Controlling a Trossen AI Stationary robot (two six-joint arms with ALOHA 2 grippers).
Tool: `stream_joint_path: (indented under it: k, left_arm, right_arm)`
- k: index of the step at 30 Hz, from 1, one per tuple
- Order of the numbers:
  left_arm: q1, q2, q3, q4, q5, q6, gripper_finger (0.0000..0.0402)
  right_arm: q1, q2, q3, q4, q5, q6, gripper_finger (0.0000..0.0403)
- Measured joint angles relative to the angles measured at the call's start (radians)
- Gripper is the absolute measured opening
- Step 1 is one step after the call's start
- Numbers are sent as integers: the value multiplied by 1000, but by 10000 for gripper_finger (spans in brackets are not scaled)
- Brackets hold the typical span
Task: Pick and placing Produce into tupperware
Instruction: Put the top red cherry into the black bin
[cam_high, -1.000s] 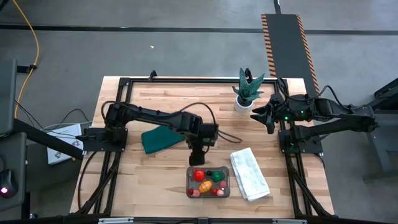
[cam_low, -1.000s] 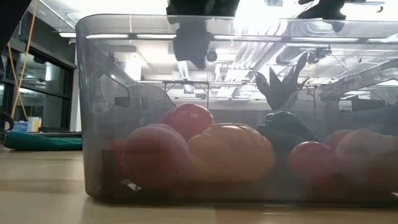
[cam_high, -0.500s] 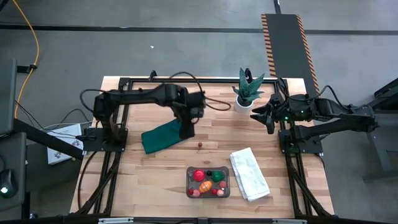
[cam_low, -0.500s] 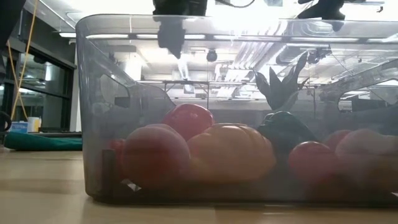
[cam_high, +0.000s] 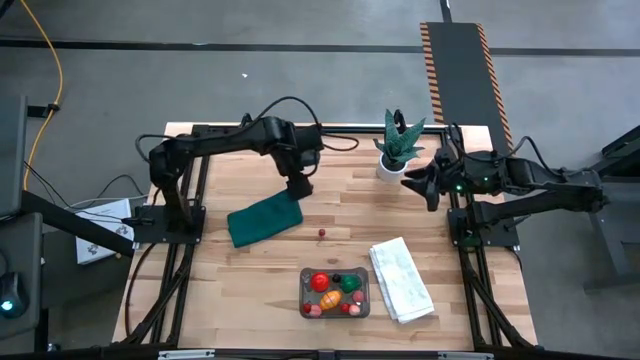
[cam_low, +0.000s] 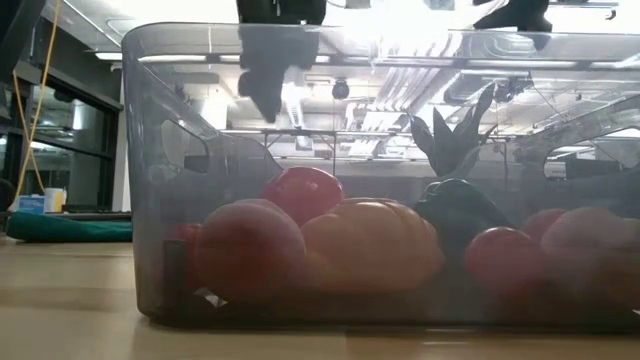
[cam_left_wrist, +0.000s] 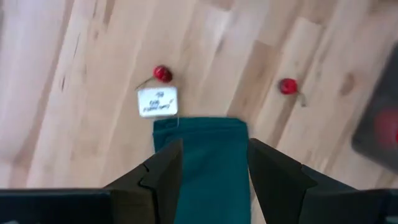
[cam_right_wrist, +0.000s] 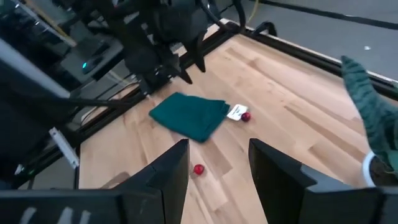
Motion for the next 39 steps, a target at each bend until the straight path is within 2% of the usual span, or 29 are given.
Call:
stream_joint_path:
  k: [4, 9, 15, 21, 26, 30, 39]
  left_arm:
    - [37, 0, -94, 49, 0, -46, 168]
    - [68, 0, -234, 166, 0, -14, 168]
    - [78, 1, -362, 258, 29, 194, 168]
    - [77, 1, -381, 292, 19, 406, 168]
    - [77, 1, -381, 362, -63, 532, 168]
    - [77, 1, -381, 387, -66, 644, 168]
    - [104, 1, -381, 445, 10, 688, 168]
  right_arm:
    - [0, 7, 0, 0, 39, 51, 156]
    - [0, 21, 0, 2, 86, 106, 156]
    - [0, 46, 0, 2, 103, 154, 156]
    - [0, 88, 0, 3, 103, 182, 156]
    - [0, 125, 0, 4, 102, 182, 156]
    - [0, 139, 0, 33, 102, 172, 156]
    - [1, 124, 0, 212, 102, 103, 156]
